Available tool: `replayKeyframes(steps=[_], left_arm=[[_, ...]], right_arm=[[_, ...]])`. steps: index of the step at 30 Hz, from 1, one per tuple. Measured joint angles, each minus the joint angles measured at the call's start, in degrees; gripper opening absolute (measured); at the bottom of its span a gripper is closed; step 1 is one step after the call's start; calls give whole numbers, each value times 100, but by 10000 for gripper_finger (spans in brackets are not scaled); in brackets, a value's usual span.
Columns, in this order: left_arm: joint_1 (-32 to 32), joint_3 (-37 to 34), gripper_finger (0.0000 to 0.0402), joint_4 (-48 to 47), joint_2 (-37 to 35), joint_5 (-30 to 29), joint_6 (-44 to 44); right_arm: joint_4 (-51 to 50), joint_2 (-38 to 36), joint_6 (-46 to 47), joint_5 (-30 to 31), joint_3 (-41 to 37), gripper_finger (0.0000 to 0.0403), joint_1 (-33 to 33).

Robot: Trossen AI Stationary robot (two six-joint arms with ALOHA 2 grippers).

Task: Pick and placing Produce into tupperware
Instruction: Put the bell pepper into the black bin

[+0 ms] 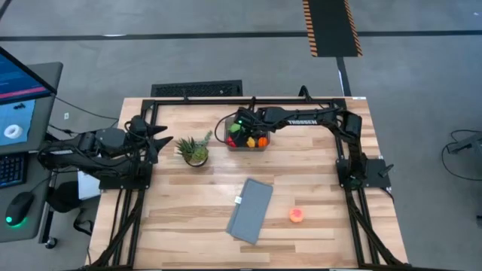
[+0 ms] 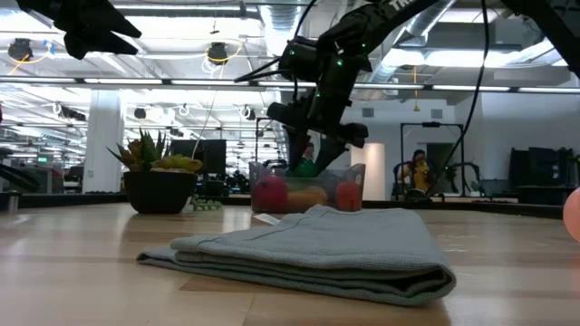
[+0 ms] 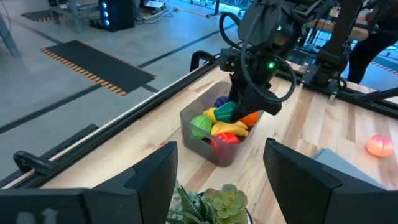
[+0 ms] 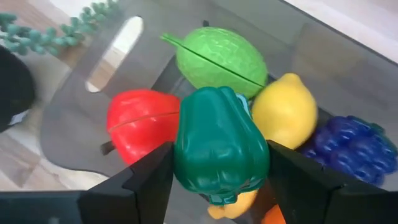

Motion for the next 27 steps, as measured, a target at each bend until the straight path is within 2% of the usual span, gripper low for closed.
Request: replayKeyframes(steps=[27], left_arm=[[0,0,227,-4,0,23,-9]], right_arm=[[110,0,-24,-53,0,265,4]])
